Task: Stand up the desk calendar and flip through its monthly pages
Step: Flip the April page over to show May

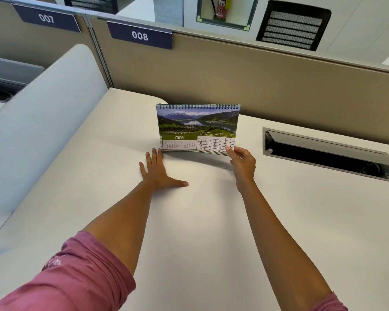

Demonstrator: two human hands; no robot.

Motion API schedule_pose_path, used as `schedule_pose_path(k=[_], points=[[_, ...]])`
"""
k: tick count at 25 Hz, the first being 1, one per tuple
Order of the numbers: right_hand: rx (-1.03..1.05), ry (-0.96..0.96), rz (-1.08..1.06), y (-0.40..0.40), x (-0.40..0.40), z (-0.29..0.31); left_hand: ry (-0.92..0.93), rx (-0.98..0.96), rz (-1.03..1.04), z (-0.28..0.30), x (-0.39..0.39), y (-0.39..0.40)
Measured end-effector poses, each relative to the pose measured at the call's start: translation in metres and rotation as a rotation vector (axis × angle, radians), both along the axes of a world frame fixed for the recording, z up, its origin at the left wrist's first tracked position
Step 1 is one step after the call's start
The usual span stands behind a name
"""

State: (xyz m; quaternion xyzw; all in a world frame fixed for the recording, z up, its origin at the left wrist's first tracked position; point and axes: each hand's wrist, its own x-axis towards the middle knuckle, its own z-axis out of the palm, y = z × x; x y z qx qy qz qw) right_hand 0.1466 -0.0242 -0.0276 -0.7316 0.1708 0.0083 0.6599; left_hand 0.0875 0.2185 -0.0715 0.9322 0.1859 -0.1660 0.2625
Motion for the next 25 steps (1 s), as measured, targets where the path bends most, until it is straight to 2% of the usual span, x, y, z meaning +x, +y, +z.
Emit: schedule_pose_path(k=[10,15,19,25], points=[[0.132,0.007,0.077,-0.007,-0.002,-0.001,0.005,-0.008,0.007,0.002,0.0,0.0],[0.44,0.078,0.226,-0.01,-0.008,0.008,0.003,-0.005,-0.001,0.004,-0.002,-0.001],[0.769,0.17,0.189,-0.015,-0.014,0.016,0.002,0.002,-0.016,0.005,-0.006,-0.002],[0.906,0.137,0.265,-0.022,-0.015,0.03,-0.019,-0.051,-0.011,0.012,-0.009,-0.005]])
